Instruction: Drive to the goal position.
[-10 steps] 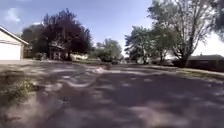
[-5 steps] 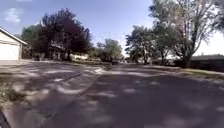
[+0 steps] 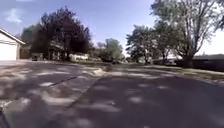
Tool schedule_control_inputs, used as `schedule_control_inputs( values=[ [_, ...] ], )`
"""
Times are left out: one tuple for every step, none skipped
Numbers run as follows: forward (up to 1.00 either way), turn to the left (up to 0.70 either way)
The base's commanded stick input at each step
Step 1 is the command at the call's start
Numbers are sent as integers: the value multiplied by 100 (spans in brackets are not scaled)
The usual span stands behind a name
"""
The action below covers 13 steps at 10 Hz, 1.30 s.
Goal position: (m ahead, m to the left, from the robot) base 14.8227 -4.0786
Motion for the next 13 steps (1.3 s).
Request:
schedule_control_inputs(
  values=[
    [100,-38],
    [100,-23],
    [100,0],
    [100,0],
    [100,0],
    [100,0],
    [100,0],
    [100,0],
    [100,0],
    [100,0],
    [100,0],
    [100,0],
    [100,0]
  ],
)
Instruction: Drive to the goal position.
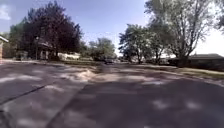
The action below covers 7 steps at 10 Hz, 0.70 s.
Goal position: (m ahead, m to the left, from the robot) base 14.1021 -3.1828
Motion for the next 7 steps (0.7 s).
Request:
schedule_control_inputs(
  values=[
    [100,0],
    [100,0],
    [100,0],
    [100,0],
    [100,0],
    [100,0],
    [100,0]
  ],
)
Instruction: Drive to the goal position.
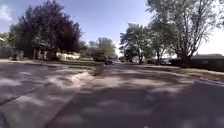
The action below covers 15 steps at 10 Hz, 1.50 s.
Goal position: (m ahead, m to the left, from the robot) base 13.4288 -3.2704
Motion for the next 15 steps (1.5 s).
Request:
schedule_control_inputs(
  values=[
    [100,0],
    [100,0],
    [100,0],
    [100,0],
    [100,0],
    [100,0],
    [100,0],
    [100,0],
    [100,0],
    [100,0],
    [100,0],
    [100,0],
    [100,0],
    [100,0],
    [100,0]
  ],
)
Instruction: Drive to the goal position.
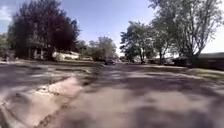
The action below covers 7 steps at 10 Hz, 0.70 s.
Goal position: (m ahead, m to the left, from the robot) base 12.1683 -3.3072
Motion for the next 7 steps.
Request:
schedule_control_inputs(
  values=[
    [100,0],
    [100,0],
    [100,0],
    [100,0],
    [100,0],
    [100,0],
    [100,0]
  ],
)
